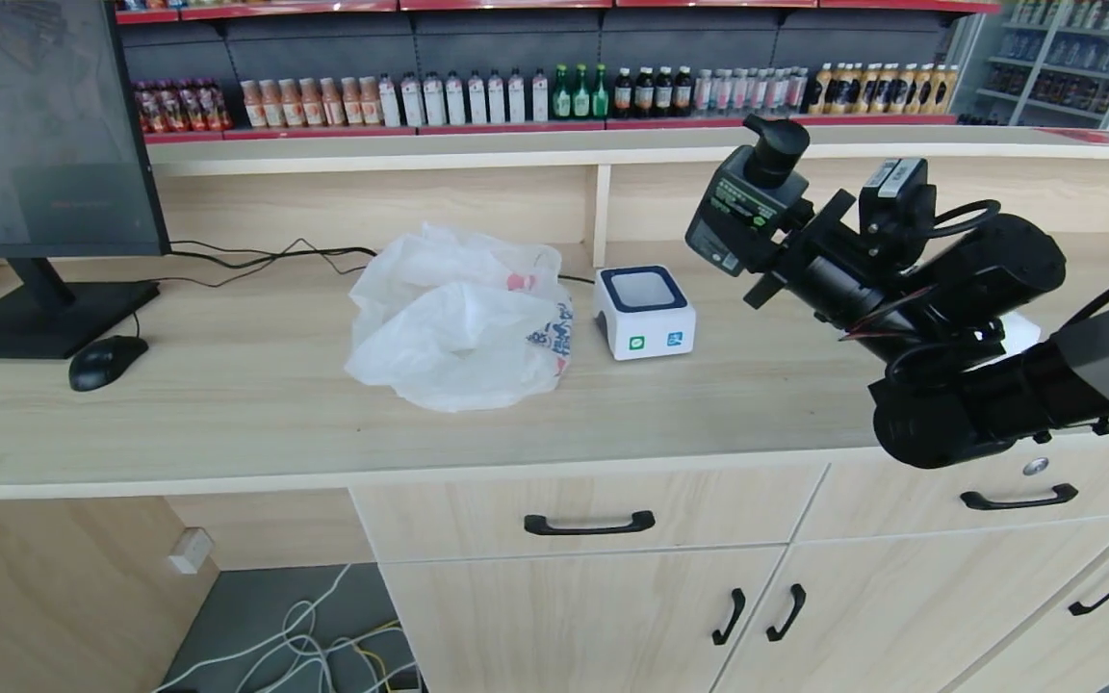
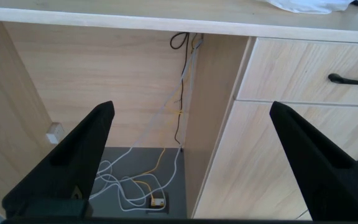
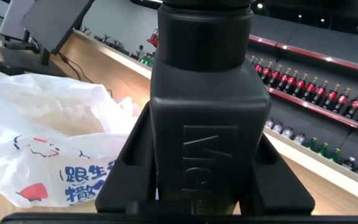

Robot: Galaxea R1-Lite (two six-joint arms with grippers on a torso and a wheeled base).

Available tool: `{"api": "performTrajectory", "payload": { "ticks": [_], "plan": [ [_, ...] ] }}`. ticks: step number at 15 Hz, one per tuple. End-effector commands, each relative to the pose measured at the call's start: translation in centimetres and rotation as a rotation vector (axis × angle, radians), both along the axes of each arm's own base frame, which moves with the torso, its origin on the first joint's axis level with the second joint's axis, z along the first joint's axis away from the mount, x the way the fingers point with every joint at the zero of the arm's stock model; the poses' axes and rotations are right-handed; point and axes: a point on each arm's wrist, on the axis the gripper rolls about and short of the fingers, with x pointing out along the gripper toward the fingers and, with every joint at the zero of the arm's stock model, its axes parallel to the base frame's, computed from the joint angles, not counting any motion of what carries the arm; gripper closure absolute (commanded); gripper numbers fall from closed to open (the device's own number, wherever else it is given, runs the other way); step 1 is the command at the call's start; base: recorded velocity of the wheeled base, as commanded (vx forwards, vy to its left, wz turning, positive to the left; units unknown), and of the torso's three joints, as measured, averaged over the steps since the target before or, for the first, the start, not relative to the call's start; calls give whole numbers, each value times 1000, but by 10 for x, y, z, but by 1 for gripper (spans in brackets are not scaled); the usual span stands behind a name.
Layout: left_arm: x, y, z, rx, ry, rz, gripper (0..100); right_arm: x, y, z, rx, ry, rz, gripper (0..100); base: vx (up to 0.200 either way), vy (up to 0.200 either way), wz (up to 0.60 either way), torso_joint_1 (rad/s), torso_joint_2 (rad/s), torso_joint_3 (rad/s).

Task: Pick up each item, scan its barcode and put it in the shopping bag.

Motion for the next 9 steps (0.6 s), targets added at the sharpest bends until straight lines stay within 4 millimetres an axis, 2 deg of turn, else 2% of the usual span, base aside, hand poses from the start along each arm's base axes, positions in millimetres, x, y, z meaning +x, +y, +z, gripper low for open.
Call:
{"api": "performTrajectory", "payload": {
  "ticks": [1,5,9],
  "plan": [
    [0,0,0,0,-2,0,0,0,-1,1,0,-4,-2,100,0,200,0,-2,12,-7],
    [0,0,0,0,-2,0,0,12,5,-4,-19,-37,11,100,0,0,0,0,0,0],
    [0,0,0,2,0,0,0,34,12,-8,-62,-120,59,100,0,0,0,0,0,0]
  ]
}}
